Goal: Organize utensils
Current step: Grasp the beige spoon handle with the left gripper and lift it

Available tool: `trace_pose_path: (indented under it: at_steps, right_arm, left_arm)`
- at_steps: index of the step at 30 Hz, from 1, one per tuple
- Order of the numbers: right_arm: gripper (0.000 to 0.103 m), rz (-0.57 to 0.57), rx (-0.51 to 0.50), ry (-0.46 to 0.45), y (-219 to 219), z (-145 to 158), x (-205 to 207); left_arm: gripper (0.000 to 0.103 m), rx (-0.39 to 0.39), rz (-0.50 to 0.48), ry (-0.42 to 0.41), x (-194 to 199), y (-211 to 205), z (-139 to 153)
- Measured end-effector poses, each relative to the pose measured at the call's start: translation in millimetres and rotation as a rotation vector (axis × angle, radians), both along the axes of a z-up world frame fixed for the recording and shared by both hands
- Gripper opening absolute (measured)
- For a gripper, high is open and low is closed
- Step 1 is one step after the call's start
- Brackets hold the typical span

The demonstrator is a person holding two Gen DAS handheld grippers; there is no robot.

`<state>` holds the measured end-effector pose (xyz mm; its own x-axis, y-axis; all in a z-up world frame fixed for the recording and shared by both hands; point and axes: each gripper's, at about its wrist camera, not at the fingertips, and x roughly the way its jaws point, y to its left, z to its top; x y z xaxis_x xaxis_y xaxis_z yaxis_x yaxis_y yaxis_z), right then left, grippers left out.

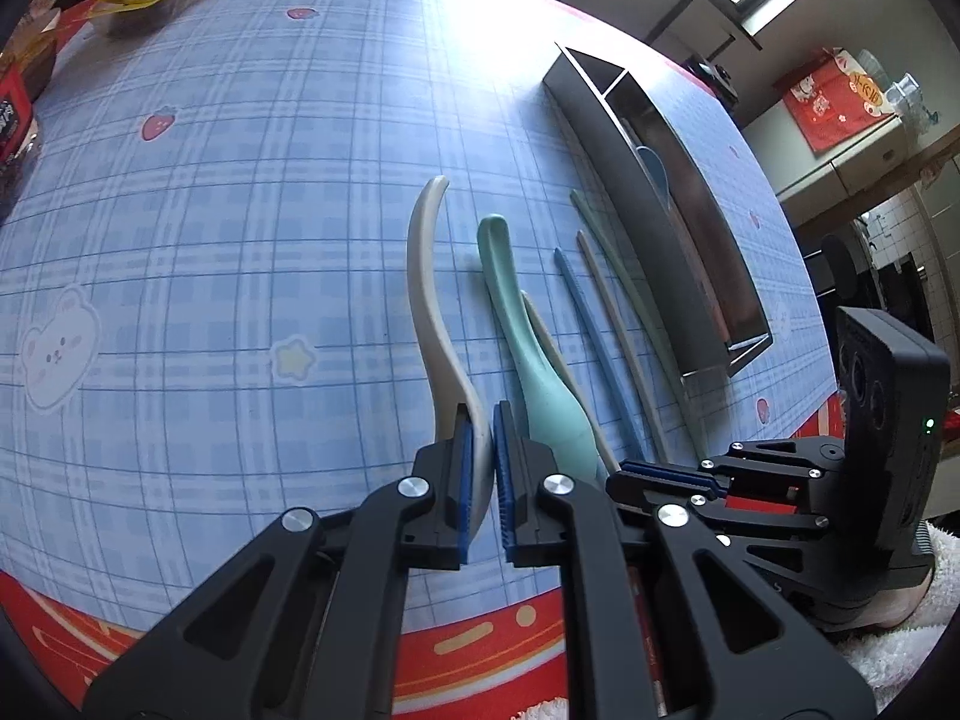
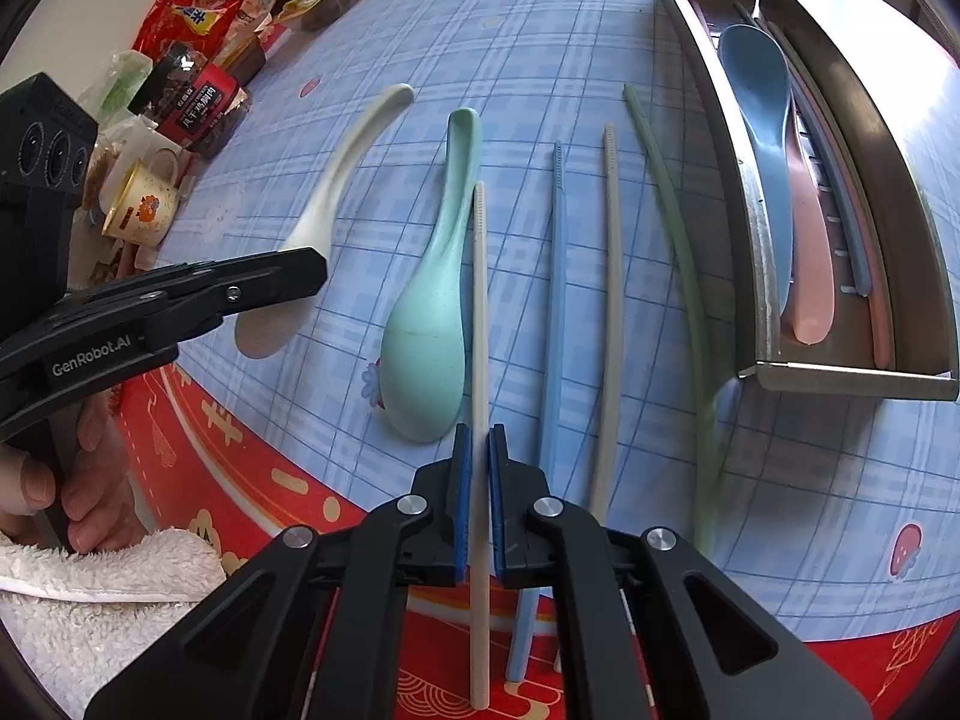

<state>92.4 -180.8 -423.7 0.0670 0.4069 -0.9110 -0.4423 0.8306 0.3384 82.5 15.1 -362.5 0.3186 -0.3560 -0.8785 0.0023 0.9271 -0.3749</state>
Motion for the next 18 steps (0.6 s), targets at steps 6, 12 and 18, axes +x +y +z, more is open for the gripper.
trace_pose_path:
  at_steps: [6, 12, 18]
  right_arm:
    - [0.006, -0.002, 0.054, -0.071, -0.9, 16.7, -1.4]
    - [0.006, -0.051, 0.097, -0.107, -10.3, 26.6, 3.5]
    - [0.006, -0.104, 0.160, -0.124, -27.8, 36.5, 8.8]
  left_arm:
    - [0.011, -0.019, 0.086, -0.041, -24.1, 17.4, 19.0]
    - [0.011, 0.001, 0.127, -0.071, -35.6, 27.3, 28.5]
    - [0.011, 0.026, 0.104, -0.075, -39.1, 21.0, 31.9]
